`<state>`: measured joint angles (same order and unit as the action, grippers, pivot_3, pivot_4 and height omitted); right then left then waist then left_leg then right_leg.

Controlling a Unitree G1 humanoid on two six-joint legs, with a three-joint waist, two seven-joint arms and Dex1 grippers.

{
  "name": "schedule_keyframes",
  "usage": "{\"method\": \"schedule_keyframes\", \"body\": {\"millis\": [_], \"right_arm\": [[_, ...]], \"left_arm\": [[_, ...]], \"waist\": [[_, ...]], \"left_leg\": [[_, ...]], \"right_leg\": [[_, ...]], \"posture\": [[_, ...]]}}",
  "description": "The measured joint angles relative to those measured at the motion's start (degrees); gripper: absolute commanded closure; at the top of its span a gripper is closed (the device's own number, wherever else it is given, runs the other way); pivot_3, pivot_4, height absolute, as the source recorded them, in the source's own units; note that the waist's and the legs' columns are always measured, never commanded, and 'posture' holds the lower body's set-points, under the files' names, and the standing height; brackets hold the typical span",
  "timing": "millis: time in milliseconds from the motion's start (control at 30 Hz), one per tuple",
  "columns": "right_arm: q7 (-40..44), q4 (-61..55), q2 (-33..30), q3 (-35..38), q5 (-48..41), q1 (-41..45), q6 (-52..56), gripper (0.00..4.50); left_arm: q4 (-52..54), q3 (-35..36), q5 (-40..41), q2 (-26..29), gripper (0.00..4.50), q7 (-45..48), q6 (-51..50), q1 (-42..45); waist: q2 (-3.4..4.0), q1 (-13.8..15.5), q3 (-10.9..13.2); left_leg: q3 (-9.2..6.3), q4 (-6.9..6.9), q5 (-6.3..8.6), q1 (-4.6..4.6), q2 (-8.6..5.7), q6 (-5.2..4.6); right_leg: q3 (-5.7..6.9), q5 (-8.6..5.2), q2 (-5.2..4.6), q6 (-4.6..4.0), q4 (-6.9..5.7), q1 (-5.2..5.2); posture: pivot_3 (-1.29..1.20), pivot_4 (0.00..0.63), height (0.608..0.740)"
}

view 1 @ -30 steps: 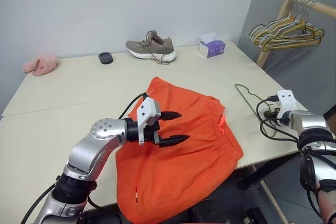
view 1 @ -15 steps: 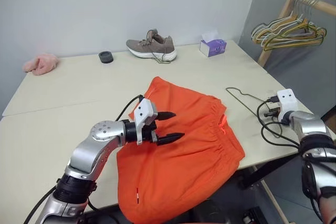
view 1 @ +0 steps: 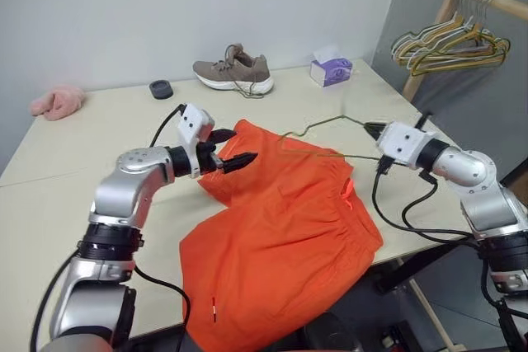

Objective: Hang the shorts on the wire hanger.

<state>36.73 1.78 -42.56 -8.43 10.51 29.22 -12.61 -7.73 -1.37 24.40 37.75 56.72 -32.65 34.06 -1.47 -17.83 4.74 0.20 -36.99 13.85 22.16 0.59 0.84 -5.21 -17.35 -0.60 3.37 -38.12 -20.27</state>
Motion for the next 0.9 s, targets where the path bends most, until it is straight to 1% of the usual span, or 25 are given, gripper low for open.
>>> {"method": "schedule_keyframes", "body": {"millis": [100,200,400,433,467,733,833,867,900], "right_arm": [[1.2,-1.9,0.2,-1.9,0.5,2.1,-5.1,4.5],[2.5,-3.1,0.8,-2.5,0.5,3.6,-8.0,4.5],[4.5,-3.8,2.5,-3.8,0.4,4.8,-9.8,4.5],[4.7,-3.9,2.7,-4.1,0.3,5.1,-10.1,4.5],[5.0,-4.0,2.9,-4.1,-0.1,5.2,-10.3,4.5],[6.2,-4.7,3.9,-4.1,-1.0,5.3,-10.3,4.5],[7.0,-5.7,4.3,-4.1,-2.4,5.0,-9.6,4.5],[7.2,-6.0,4.3,-4.1,-2.7,4.8,-9.4,4.5],[7.5,-6.3,4.3,-4.1,-2.8,4.5,-9.1,4.5]], "left_arm": [[-0.2,-2.0,-0.2,1.5,0.02,3.6,-2.4,0.1],[-1.0,-4.2,-0.9,2.0,0.02,5.5,-3.3,0.0],[1.0,-6.0,-0.6,2.9,0.02,9.5,-4.8,-1.8],[1.4,-6.5,-0.4,2.8,0.42,10.3,-5.1,-2.1],[1.5,-6.8,-0.3,2.8,0.58,10.6,-5.5,-2.2],[4.6,-6.8,0.5,3.7,3.03,13.8,-6.9,-3.4],[5.3,-6.8,0.5,3.7,4.01,14.1,-6.9,-4.1],[5.5,-6.8,0.5,3.8,4.28,14.2,-6.9,-4.3],[5.9,-6.8,0.5,3.9,4.46,14.6,-6.9,-4.6]], "waist": [[0.04,0.1,0.1],[0.02,0.2,0.1],[0.03,0.1,0.1],[0.04,0.1,0.1],[0.04,0.1,0.1],[0.03,0.2,0.2],[0.03,0.2,0.2],[0.03,0.2,0.2],[0.03,0.2,0.2]], "left_leg": [[-0.04,0.0,0.0,-0.01,0.0,0.0],[-0.08,-0.01,0.0,0.0,0.0,0.0],[-0.08,0.0,0.0,0.01,-0.01,0.01],[-0.09,0.0,0.0,0.01,-0.01,0.01],[-0.1,0.0,0.0,0.01,0.0,0.01],[-0.11,-0.02,0.0,0.01,-0.02,0.01],[-0.11,-0.02,0.0,0.0,-0.01,0.01],[-0.12,-0.02,0.0,0.0,-0.01,0.01],[-0.11,-0.02,0.0,0.01,-0.01,0.01]], "right_leg": [[0.05,0.03,-0.02,-0.05,0.01,0.02],[0.09,0.08,-0.06,-0.14,0.0,0.03],[0.13,0.15,-0.34,-0.27,-0.02,0.02],[0.13,0.15,-0.34,-0.27,-0.04,0.01],[0.15,0.15,-0.34,-0.27,-0.05,0.01],[0.16,0.15,-0.35,-0.27,-0.07,0.02],[0.17,0.15,-0.35,-0.27,-0.07,0.02],[0.17,0.15,-0.35,-0.27,-0.07,0.02],[0.17,0.15,-0.35,-0.27,-0.07,0.02]], "posture": [[-0.29,0.049,0.74],[-0.29,0.049,0.74],[-0.29,0.049,0.74],[-0.29,0.049,0.74],[-0.29,0.049,0.74],[-0.29,0.054,0.74],[-0.29,0.053,0.74],[-0.3,0.051,0.74],[-0.3,0.051,0.74]]}}
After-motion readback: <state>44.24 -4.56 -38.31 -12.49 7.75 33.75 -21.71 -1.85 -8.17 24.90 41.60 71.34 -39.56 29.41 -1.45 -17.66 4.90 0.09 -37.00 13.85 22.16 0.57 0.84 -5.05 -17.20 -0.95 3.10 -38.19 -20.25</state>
